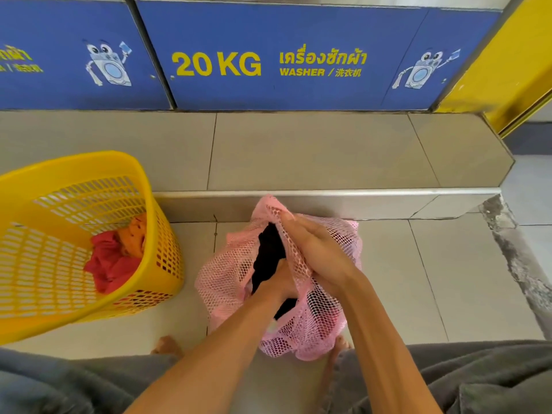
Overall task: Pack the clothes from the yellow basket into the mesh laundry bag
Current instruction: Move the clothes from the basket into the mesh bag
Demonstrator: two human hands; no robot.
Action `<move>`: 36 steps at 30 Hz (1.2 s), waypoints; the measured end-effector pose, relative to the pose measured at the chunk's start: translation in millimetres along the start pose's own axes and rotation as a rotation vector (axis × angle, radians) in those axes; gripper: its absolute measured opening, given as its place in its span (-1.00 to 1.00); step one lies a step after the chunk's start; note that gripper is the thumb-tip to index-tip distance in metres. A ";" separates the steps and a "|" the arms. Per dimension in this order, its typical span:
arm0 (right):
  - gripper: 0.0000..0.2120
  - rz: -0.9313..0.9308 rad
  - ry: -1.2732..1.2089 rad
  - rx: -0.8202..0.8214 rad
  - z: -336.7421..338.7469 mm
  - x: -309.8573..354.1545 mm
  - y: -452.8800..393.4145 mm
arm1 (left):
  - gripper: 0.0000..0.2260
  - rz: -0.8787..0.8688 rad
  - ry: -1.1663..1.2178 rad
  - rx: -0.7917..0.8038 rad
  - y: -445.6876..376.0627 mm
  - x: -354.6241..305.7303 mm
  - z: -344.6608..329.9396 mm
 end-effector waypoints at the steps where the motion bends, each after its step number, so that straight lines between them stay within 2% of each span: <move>1: -0.65 -0.002 -0.002 0.034 -0.7 0.3 3.0 | -0.55 0.055 -0.005 -0.025 -2.8 5.2 -0.4; 3: -0.66 -0.008 -0.059 0.055 3.9 1.3 6.9 | -0.53 0.058 0.042 -0.069 -7.6 -1.6 7.1; 6: -0.67 0.001 -0.140 -0.023 19.3 5.9 6.4 | -0.75 -0.152 0.180 -0.107 -8.5 -26.0 34.0; 7: -0.68 0.011 -0.144 -0.054 24.0 6.7 5.1 | -0.71 -0.200 0.219 -0.126 -9.4 -25.6 43.4; 8: -0.70 0.014 -0.149 -0.074 27.6 6.3 3.9 | -0.58 -0.201 0.285 -0.164 -10.9 -19.7 53.5; 10: -0.76 0.003 -0.144 -0.087 31.2 5.1 2.9 | -0.31 -0.124 0.429 -0.286 -12.0 1.4 73.9; 14: -0.75 -0.039 -0.092 -0.063 25.9 2.4 3.6 | -0.22 -0.068 0.339 -0.463 -13.0 37.2 103.3; 17: -0.84 -0.053 -0.053 -0.064 20.6 1.8 1.6 | -0.29 0.038 0.346 -0.517 -13.5 55.4 115.1; 19: -0.84 -0.052 -0.041 -0.081 21.5 0.0 0.1 | -0.33 0.092 0.233 -0.579 -12.4 64.1 125.9; 21: -0.72 -0.047 -0.034 -0.125 22.4 -3.7 -3.4 | -0.39 0.065 0.086 -0.612 -6.5 67.2 136.8; 24: -0.58 -0.051 -0.016 -0.173 17.3 -7.5 -4.4 | -0.45 0.026 0.033 -0.517 7.8 63.4 142.5; 26: -0.58 -0.049 0.021 -0.182 9.5 -11.1 -4.2 | -0.51 -0.035 0.000 -0.515 19.6 55.0 148.8; 28: -0.67 -0.047 0.042 -0.169 -0.2 -13.1 -2.8 | -0.63 -0.084 0.001 -0.513 36.6 44.6 159.7; 32: -0.69 -0.070 0.071 -0.156 -19.1 -15.0 2.8 | -0.68 -0.188 0.193 -0.456 75.8 27.9 190.6; 36: -0.70 -0.083 0.064 -0.143 -35.4 -12.0 7.4 | -0.83 -0.242 0.570 -0.651 111.3 35.4 242.4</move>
Point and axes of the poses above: each hand's wrist, its own y-axis away from the middle knuckle, its own z-axis out of the back of the hand, x = y × z, the point moved 4 cm from there along -y, towards the middle knuckle, and after that the axes turned 9 degrees about -x, right-handed, at the moved point
